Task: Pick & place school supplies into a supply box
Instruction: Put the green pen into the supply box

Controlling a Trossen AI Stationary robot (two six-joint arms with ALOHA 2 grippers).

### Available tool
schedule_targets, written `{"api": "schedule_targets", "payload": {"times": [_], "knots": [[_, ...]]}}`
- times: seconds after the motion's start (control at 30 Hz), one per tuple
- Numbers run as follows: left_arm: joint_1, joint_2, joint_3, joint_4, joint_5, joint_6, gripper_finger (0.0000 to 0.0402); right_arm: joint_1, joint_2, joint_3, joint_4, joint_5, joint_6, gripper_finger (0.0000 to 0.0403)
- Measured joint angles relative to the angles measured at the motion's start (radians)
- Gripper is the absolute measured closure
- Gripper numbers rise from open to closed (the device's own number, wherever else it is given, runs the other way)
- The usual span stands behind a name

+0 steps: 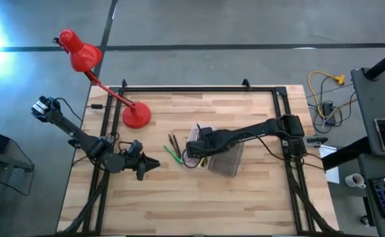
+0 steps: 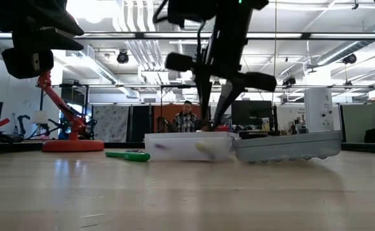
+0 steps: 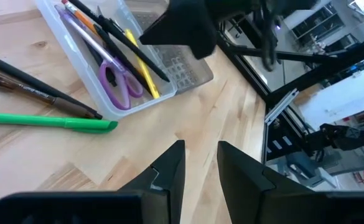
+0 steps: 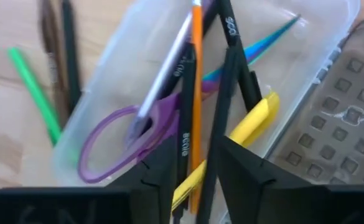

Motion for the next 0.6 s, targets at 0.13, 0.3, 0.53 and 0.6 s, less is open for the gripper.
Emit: {"api": "schedule_targets", "payload": {"times": [0.13,0.3,0.53,0.6], "knots": [[0.0,0.017,0.0,0.0,0.003,0.036,0.0324,0.002,-0.008,0.015,0.001,0.025,-0.081,0.0273],[0.039,0.07,0.0,-0.042,0.088,0.174,0.0324,0.059,-0.045,0.056,-0.001,0.067,-0.302,0.0247],[0.095,0.198,0.018,-0.03,0.16,0.461,0.0324,0.194,-0.111,0.081,-0.091,0.13,-0.436,0.0217],[0.121,0.238,0.034,-0.033,0.172,0.47,0.032,0.227,-0.125,0.081,-0.16,0.139,-0.389,0.0205]]}}
